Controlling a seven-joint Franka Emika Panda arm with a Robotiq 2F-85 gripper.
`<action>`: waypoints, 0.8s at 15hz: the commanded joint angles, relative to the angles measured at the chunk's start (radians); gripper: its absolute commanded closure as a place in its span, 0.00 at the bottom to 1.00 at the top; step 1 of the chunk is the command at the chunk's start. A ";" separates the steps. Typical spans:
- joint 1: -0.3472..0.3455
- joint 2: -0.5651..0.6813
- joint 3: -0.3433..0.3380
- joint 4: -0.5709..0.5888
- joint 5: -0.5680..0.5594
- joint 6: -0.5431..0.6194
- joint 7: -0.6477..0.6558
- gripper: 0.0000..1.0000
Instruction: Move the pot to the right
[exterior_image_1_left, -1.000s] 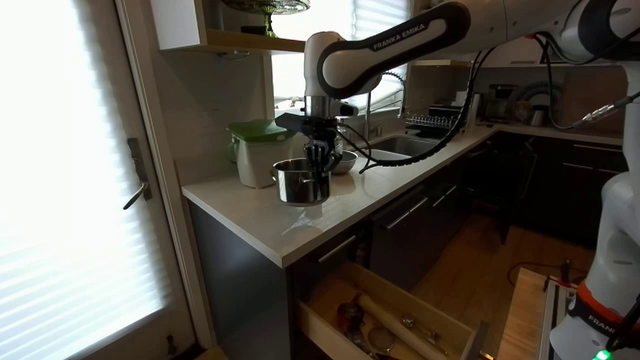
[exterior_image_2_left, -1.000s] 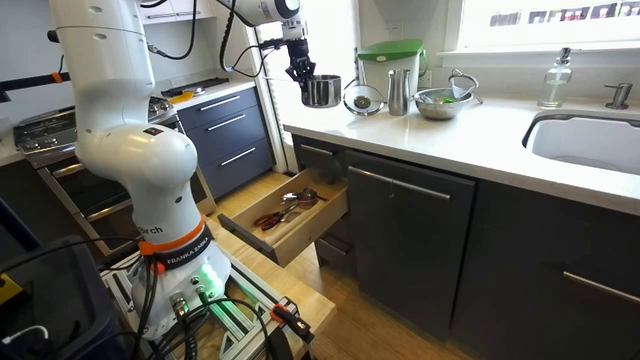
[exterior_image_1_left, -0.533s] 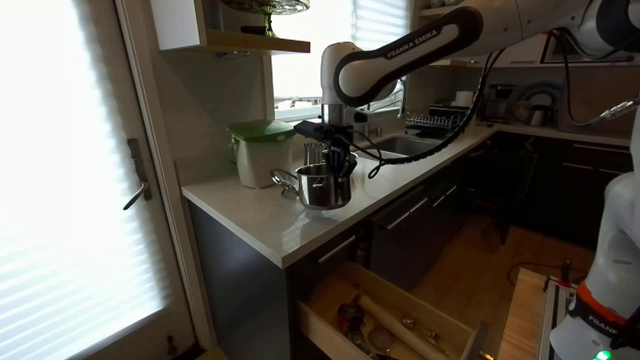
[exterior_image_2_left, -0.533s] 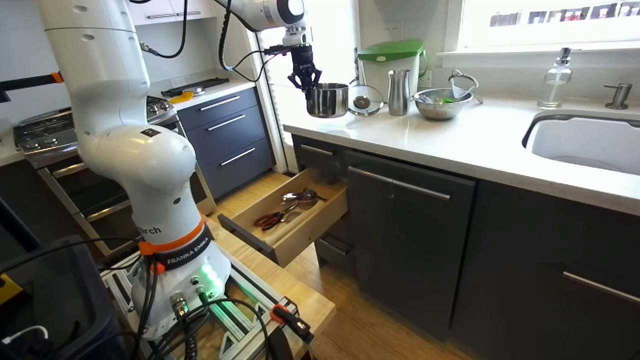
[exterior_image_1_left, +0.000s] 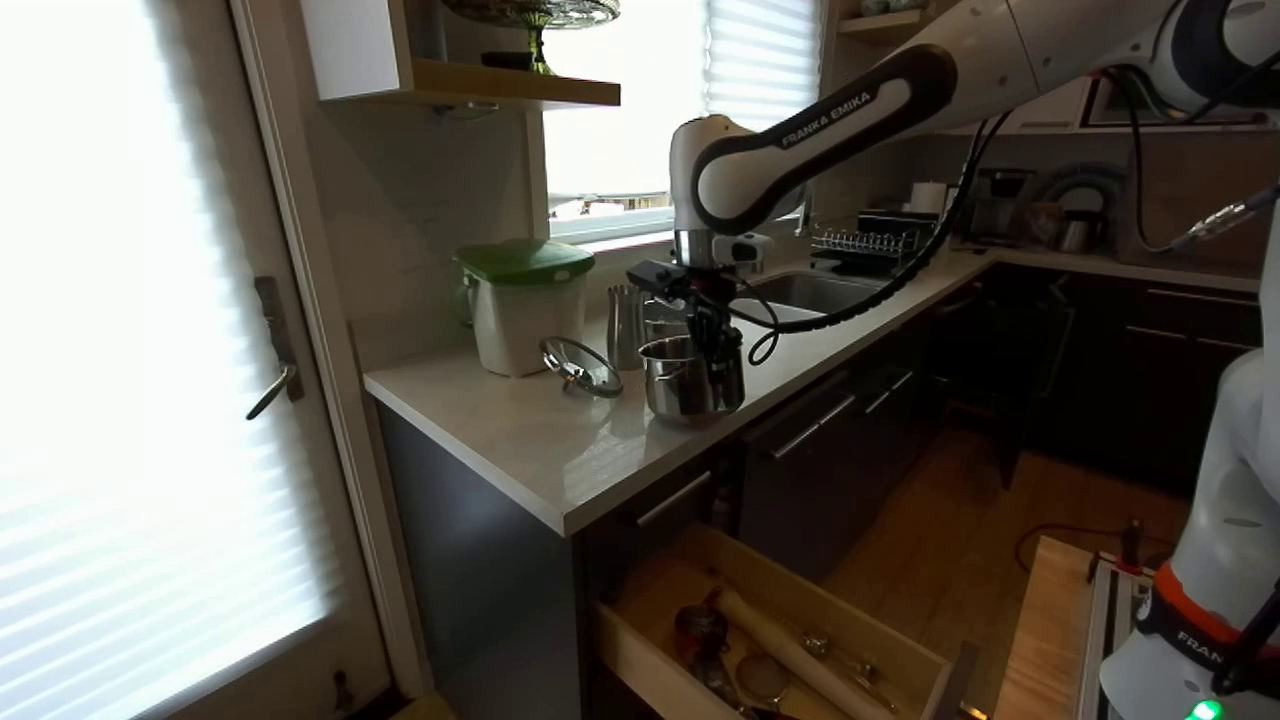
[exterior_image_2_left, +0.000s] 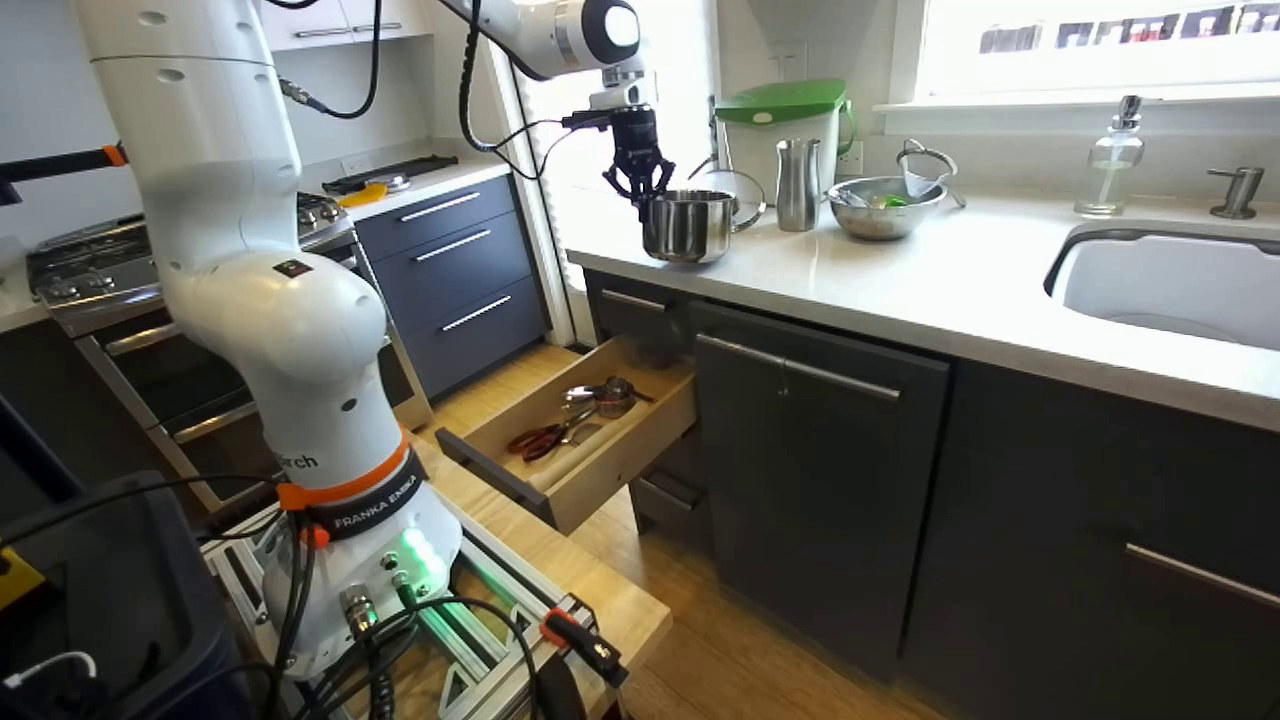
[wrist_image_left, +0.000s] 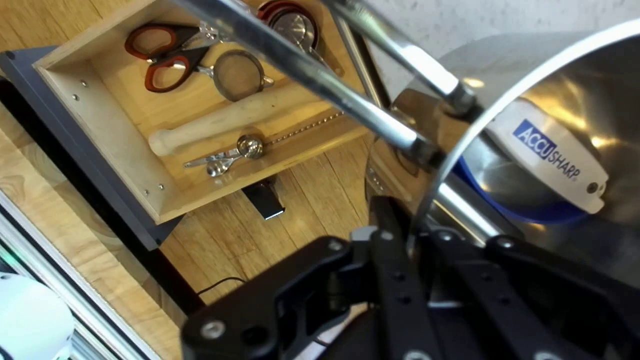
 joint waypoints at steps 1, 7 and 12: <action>-0.027 -0.057 -0.016 -0.040 -0.062 0.048 0.090 0.99; -0.054 -0.008 -0.020 -0.005 -0.077 0.058 0.086 0.95; -0.072 -0.014 -0.050 -0.055 -0.092 0.158 0.148 0.99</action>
